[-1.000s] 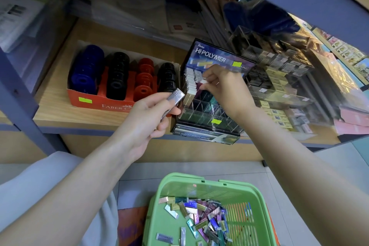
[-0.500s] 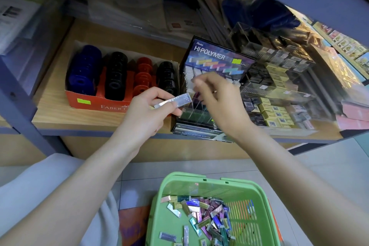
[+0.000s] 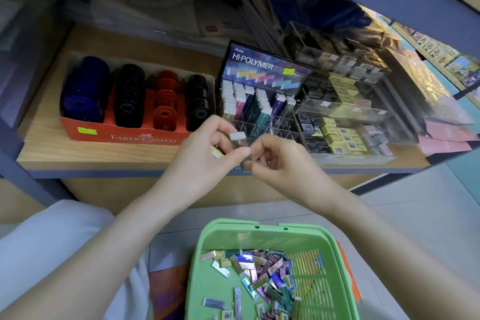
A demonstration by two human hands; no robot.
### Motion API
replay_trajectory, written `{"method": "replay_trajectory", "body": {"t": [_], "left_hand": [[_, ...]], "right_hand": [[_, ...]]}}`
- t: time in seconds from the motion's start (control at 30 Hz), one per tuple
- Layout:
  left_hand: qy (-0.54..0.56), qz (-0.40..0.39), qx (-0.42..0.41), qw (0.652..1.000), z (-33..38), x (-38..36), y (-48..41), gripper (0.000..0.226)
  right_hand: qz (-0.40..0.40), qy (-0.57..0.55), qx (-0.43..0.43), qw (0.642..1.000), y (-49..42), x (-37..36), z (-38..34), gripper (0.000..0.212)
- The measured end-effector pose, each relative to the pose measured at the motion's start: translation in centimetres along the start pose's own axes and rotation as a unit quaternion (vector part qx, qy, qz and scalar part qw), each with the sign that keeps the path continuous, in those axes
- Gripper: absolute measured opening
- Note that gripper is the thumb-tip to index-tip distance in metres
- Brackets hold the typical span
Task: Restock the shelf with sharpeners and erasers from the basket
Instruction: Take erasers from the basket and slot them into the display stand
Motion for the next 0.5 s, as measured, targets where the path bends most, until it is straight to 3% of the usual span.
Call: {"method": "replay_trajectory", "body": {"t": [0.07,0.13,0.23,0.3,0.5], "left_hand": [[0.008,-0.004,0.005,1.000,0.1,-0.6,0.1,0.024],[0.041,-0.003,0.033,0.999,-0.2,-1.0,0.0,0.019],[0.074,-0.004,0.066,0.995,-0.7,-1.4,-0.3,0.010],[0.058,-0.005,0.059,0.997,-0.8,-1.6,-0.5,0.025],[0.045,-0.032,0.044,0.997,-1.0,-2.3,-0.7,0.038]], "right_hand": [[-0.029,-0.013,0.000,0.999,0.2,-0.2,0.5,0.018],[-0.035,-0.105,-0.024,0.994,0.1,0.6,1.3,0.013],[0.027,-0.257,-0.081,0.963,-0.6,3.7,2.8,0.006],[0.089,-0.298,-0.091,0.946,-1.2,5.8,3.9,0.010],[0.213,-0.219,-0.122,0.944,-4.6,8.8,7.4,0.009]]}}
Point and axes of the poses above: each hand's wrist, its own y-axis away from the middle knuckle, its own x-axis out of the back of the hand, z = x × y, the point moved 7 cm from there along -y, towards the middle knuckle, and after that the axes turned 11 degrees about -x, right-handed, at the moved point
